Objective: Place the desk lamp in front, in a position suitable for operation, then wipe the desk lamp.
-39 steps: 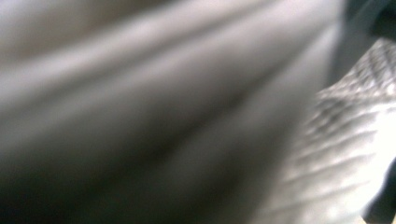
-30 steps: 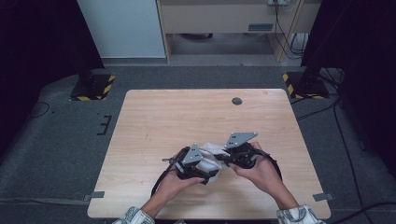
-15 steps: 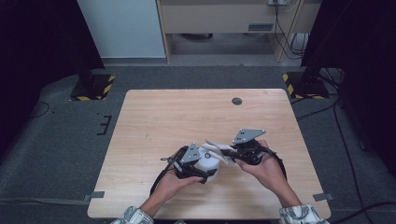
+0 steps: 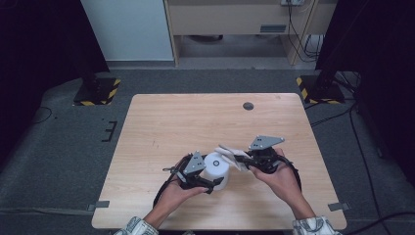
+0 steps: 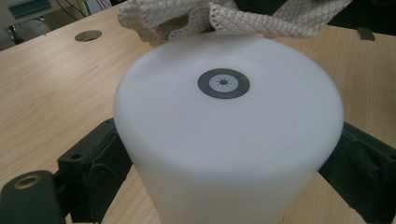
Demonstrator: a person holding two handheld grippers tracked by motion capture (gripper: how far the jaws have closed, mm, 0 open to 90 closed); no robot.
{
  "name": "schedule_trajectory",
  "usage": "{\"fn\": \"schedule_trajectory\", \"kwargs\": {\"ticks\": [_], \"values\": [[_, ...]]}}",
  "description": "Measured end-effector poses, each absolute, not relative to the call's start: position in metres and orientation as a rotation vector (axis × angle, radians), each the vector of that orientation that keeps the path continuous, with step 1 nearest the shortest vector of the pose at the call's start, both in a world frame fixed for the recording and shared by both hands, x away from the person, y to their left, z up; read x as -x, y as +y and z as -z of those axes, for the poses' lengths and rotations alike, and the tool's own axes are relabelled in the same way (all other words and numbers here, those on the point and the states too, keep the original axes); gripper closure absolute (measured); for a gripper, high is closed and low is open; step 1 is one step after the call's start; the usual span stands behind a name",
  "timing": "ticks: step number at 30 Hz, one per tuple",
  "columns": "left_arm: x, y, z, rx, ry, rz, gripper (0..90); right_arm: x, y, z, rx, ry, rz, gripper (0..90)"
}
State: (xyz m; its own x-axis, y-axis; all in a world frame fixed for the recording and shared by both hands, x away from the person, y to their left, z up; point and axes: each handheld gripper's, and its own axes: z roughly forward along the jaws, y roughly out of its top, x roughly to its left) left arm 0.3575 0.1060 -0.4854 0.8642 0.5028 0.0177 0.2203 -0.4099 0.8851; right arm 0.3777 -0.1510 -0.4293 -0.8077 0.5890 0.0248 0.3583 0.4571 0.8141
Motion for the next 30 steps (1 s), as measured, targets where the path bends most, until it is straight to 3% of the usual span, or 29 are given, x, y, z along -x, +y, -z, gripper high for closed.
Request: {"fn": "schedule_trajectory", "kwargs": {"ticks": [20, 30], "values": [[-0.362, 0.107, 0.485, -2.015, 0.524, -0.332, 7.7, -0.378, -0.139, 0.491, -0.874, 2.573, -1.237, 80.5], [-0.364, 0.109, 0.484, -2.024, 0.513, -0.328, 7.7, -0.361, -0.147, 0.468, -0.793, 2.488, -1.383, 80.6]]}}
